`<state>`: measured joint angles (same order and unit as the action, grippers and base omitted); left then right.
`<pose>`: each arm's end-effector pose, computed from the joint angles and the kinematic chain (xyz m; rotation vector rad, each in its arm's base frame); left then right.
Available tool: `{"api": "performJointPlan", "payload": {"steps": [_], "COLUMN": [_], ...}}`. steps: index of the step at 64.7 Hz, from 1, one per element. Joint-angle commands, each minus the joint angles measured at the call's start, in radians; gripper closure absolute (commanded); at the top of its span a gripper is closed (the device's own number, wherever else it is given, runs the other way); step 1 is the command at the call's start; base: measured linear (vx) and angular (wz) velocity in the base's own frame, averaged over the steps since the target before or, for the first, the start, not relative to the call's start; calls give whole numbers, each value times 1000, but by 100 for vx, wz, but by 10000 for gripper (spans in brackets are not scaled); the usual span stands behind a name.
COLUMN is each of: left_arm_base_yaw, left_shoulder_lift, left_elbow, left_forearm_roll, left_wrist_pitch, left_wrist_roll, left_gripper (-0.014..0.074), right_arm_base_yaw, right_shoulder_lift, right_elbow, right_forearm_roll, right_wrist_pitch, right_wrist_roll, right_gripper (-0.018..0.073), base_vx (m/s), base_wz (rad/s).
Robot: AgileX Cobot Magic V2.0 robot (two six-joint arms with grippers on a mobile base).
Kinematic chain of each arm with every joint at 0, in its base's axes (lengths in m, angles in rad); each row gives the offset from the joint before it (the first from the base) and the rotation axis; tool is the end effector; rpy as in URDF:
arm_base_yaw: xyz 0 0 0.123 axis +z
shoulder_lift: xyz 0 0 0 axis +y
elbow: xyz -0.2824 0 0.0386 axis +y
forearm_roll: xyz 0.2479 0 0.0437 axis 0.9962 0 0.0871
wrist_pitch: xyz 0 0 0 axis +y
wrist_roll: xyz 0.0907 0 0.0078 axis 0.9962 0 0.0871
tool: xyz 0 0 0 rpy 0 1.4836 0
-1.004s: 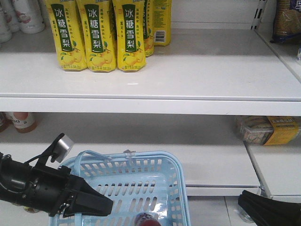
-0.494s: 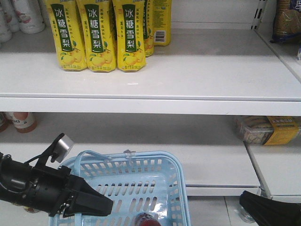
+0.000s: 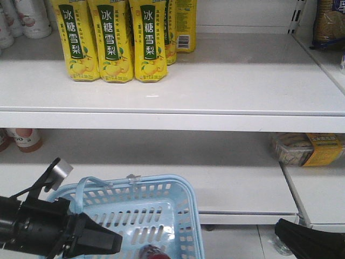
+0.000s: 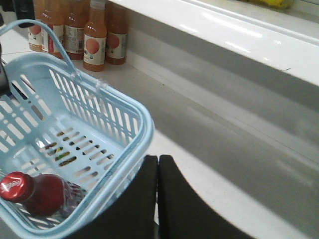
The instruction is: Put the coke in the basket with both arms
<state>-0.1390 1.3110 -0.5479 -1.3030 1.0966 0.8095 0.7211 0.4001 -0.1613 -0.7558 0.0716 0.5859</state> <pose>0.1804 -0.1042 0.2234 0.2017 2.5379 -1.5055 0.0745 0.0594 0.2339 -0.7370 1.6291 0.3549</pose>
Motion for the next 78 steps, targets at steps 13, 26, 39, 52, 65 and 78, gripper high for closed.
{"api": "performJointPlan", "payload": {"steps": [13,26,39,52,65,78], "left_arm_base_yaw": [-4,-4,-3,-3,-3,-3], "left_shoulder_lift": [-395,-651,-855,-989,-1062,-1101], "left_elbow": [124,212,268,326,397,453], "left_forearm_roll": [-82,-59,111,285,521,814], "left_wrist_pitch": [-101,-282,-406,-544,-706,-861], "left_wrist_roll": [-5,-5,-22,-157,-371,-556], "left_gripper": [603,603,603,603,603,603], "right_arm_base_yaw": [-2,-2,-2,-2,-2,-2], "right_shoulder_lift": [5,5,5,5,5,5], "right_elbow": [-24,-24,-24,-24,-24,-24], "right_forearm_roll": [-11,-11,-11,-11,-11,-11], "right_wrist_pitch": [-51,-51,-51,-51,-51,-52], "right_wrist_roll": [-2,-2,-2,-4,-4,-4], "right_gripper": [568,568,568,568,568,568], "base_vx": [0,0,0,0,0,0], "base_wz": [0,0,0,0,0,0]}}
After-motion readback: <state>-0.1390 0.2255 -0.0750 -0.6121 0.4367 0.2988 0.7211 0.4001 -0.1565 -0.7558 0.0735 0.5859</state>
